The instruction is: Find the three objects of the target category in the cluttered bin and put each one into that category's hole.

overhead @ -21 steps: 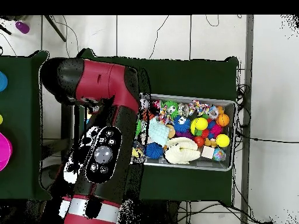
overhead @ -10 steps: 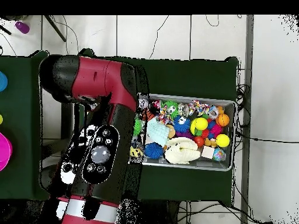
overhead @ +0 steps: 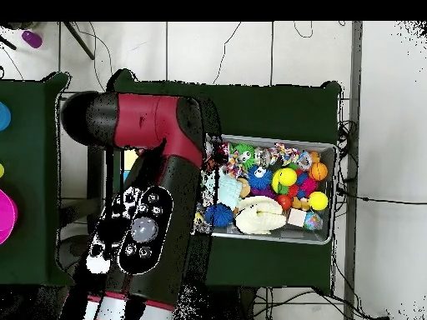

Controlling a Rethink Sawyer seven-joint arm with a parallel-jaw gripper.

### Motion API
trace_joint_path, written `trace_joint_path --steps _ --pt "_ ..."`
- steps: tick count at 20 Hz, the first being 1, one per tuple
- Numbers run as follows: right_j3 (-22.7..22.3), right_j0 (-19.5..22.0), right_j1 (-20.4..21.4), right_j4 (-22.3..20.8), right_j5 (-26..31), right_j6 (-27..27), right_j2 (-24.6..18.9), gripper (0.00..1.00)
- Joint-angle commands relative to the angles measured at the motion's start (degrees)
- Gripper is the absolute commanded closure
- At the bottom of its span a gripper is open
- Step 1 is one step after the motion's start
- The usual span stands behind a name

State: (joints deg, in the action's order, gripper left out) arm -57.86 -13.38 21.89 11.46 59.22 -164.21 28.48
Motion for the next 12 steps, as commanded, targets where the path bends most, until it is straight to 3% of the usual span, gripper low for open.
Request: trace_joint_path --steps 1,4,8,12 --pt "-16.9 8.36 6.76 -11.72 -17.75 32.34 -12.63 0.0" --pt "-22.01 14.43 9.76 -14.3 -24.9 38.11 -20.5 0.0" --pt "-26.35 19.55 11.73 -17.84 -28.53 40.93 -25.4 0.0" --pt "-27.07 21.53 12.33 -20.51 -28.79 40.68 -27.16 0.0"
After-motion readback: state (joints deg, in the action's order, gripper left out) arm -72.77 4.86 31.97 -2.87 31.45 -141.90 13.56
